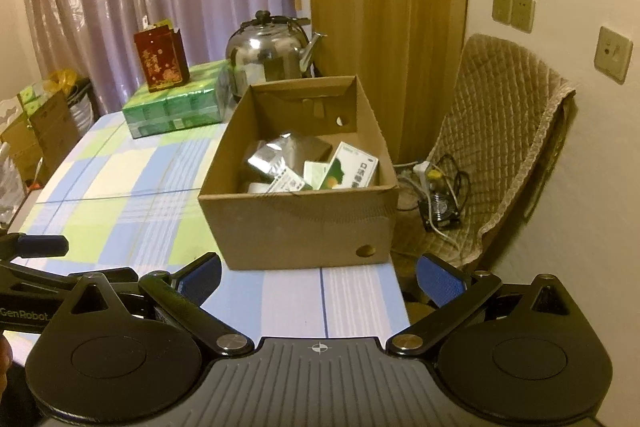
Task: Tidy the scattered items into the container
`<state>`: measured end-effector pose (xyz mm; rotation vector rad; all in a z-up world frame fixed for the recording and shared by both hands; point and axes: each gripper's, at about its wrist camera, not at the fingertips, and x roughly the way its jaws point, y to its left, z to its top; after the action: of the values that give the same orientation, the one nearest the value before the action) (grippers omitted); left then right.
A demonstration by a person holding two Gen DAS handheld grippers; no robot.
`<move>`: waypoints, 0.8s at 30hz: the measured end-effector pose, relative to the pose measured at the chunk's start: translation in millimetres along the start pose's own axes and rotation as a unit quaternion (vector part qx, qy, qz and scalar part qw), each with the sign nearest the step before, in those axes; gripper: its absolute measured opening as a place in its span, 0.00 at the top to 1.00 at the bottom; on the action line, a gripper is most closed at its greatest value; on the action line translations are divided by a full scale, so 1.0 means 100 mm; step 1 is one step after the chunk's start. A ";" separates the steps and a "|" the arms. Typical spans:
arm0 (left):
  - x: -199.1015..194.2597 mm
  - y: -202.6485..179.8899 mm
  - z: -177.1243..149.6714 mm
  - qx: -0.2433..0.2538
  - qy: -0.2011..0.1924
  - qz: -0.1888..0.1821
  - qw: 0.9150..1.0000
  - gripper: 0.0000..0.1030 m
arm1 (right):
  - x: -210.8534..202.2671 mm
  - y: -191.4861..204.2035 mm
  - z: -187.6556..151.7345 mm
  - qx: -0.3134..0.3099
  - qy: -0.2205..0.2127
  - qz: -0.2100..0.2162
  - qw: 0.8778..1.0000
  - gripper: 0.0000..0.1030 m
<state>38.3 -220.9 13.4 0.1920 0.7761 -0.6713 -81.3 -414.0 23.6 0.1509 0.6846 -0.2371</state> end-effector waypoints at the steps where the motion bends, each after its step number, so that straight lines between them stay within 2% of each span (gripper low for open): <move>1: -0.05 -0.03 -0.02 -0.001 0.001 0.005 1.000 0.01 | -0.05 0.00 0.00 -0.001 -0.001 -0.001 1.000 0.02; 13: -0.51 -0.09 -0.17 -0.049 -0.007 0.003 0.999 0.01 | -0.47 0.18 -0.10 -0.021 -0.019 -0.006 1.000 0.02; 24: -0.73 -0.10 -0.30 -0.062 -0.029 0.010 0.998 0.01 | -0.63 0.31 -0.15 -0.041 -0.031 -0.002 0.999 0.02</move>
<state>-23.3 -180.8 43.8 0.0675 0.7570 -0.6055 -129.2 -370.2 53.9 0.0626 0.6314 -0.2161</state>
